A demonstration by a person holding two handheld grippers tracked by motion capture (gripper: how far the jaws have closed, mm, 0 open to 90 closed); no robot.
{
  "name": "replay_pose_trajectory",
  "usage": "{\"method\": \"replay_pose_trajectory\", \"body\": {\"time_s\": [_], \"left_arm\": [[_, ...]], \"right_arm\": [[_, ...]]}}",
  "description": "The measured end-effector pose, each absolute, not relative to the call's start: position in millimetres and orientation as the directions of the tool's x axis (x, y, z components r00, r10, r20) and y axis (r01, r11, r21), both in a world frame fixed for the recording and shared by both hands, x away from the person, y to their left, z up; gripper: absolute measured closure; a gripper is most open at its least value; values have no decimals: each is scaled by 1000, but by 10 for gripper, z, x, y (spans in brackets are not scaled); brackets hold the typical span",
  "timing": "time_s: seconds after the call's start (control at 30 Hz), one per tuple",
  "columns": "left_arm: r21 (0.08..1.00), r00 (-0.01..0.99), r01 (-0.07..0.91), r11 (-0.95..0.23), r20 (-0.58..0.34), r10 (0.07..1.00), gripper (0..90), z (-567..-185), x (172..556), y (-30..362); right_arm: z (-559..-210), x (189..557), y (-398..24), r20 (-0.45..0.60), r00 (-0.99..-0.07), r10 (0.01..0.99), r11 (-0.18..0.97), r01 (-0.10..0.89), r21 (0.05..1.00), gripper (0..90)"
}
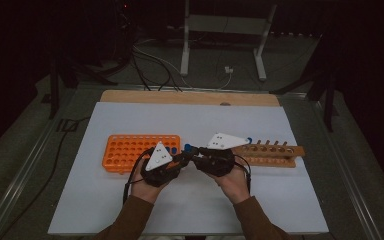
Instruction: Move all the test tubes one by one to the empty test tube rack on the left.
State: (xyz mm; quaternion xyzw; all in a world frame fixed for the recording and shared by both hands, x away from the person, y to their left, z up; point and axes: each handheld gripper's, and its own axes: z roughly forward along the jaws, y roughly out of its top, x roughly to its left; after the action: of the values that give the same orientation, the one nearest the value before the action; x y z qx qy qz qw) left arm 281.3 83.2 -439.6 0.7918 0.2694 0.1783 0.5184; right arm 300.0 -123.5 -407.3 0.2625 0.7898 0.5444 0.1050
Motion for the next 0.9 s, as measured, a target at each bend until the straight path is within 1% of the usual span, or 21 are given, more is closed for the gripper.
{"method": "replay_pose_trajectory", "body": {"time_s": [0.1, 0.23, 0.33, 0.43, 0.6, 0.9], "left_arm": [[917, 788, 241, -319, 7, 616, 780, -4389, 2813, 851], [919, 780, 243, -309, 5, 626, 780, -4372, 2815, 899], [923, 771, 245, -296, 0, 637, 780, -4350, 2814, 966], [929, 759, 248, -275, -10, 651, 780, -4321, 2810, 1060], [935, 734, 248, -254, -11, 679, 781, -4297, 2775, 1243], [936, 688, 262, -234, -11, 726, 780, -4366, 2748, 1541]], "right_arm": [[-4060, 3004, -1268, 137, -836, 531, 247, 307, 919, 634], [-4036, 3024, -1371, 166, -823, 543, 200, 319, 927, 402], [-4031, 3027, -1441, 158, -806, 571, 198, 323, 925, 262], [-4047, 3038, -1512, 157, -788, 595, 201, 335, 921, 164], [-4093, 3020, -1601, 139, -771, 622, 221, 342, 913, 134], [-4127, 2995, -1693, 136, -759, 636, 216, 345, 913, 119]]}}
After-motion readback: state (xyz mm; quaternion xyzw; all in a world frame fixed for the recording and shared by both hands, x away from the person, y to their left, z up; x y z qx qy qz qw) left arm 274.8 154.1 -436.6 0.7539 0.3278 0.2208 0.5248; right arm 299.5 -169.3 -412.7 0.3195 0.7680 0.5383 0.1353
